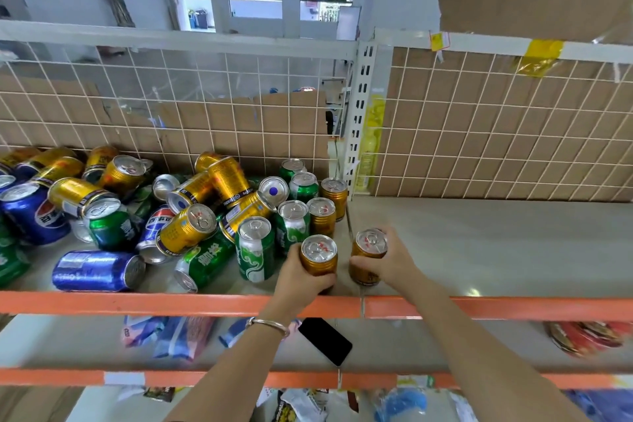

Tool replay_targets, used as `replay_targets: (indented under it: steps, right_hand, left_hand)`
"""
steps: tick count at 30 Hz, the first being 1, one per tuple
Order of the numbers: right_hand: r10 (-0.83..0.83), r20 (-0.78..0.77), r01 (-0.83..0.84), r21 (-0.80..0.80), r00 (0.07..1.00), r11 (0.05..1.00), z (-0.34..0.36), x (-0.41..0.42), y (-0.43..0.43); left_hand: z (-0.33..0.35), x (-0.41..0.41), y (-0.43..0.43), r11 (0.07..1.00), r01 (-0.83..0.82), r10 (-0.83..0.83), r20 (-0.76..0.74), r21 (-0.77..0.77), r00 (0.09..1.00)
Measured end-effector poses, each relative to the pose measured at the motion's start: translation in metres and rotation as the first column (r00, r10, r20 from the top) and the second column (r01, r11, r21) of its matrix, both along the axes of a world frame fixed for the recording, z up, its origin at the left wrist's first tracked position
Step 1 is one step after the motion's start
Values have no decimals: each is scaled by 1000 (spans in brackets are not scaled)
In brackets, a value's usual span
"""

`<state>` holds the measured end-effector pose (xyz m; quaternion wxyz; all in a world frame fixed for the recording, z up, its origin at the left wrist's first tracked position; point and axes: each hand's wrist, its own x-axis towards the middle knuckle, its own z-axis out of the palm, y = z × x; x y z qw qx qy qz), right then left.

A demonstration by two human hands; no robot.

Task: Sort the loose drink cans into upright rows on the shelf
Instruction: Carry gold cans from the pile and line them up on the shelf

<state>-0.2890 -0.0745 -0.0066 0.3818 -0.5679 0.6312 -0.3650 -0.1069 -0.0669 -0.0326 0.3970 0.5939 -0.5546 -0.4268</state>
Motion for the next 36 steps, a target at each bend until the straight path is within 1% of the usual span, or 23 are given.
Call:
replay_targets:
  steps: [3,6,8,10,11,13,16,18,21,23,26,29,33,36]
  right_hand:
    - [62,42,-63,24,997,998,-8,-5,7]
    - [7,96,-9,17,995,1000,-10,-5,7]
    - [-50,74,51,-7,996,999,-11,-5,7]
    - [-53,22,53,-16,998,998,-7,-9,10]
    - [-52,17,52,-24,998,998,-2,-13,12]
    - [-69,55,70,-25,996,997,10,-27,17]
    - [-70,77,72,-30,995,997,32,-57,28]
    - [-68,73,72,-48,995,996,50,-82,36]
    - [-81,74,87,-79,994,993,76,-123,51]
    - [-115,72,121,-91,991,989,86,-154,61]
    - [-136,92,146,-113,986,983,96,-205,78]
    - [-160,84,170,-132,984,977,103,-259,98]
    - [-213,62,220,-161,975,962,107,-337,121]
    - [-221,59,228,-165,974,960,108,-392,135]
  left_hand:
    - [1,-4,-3,998,57,-56,-24,23,998]
    - [3,-5,-7,993,103,-99,-72,50,992]
    - [4,-6,-10,990,127,-122,-90,62,989]
    - [8,-10,-12,985,160,-152,-106,68,983]
    - [13,-13,-13,980,189,-181,-111,64,977]
    - [28,-22,-16,959,278,-269,-124,60,955]
    - [60,-45,-19,883,466,-461,-87,61,883]
    - [79,-68,-24,832,552,-551,-39,46,834]
    - [100,-113,-27,785,619,-619,-5,-14,785]
    - [110,-146,-27,768,637,-639,-8,-65,770]
    - [119,-199,-23,713,689,-698,-33,-131,715]
    - [124,-254,-11,706,695,-707,-67,-134,705]
    - [129,-324,10,699,701,-710,-23,-143,703]
    - [130,-371,21,697,703,-713,-30,-142,701]
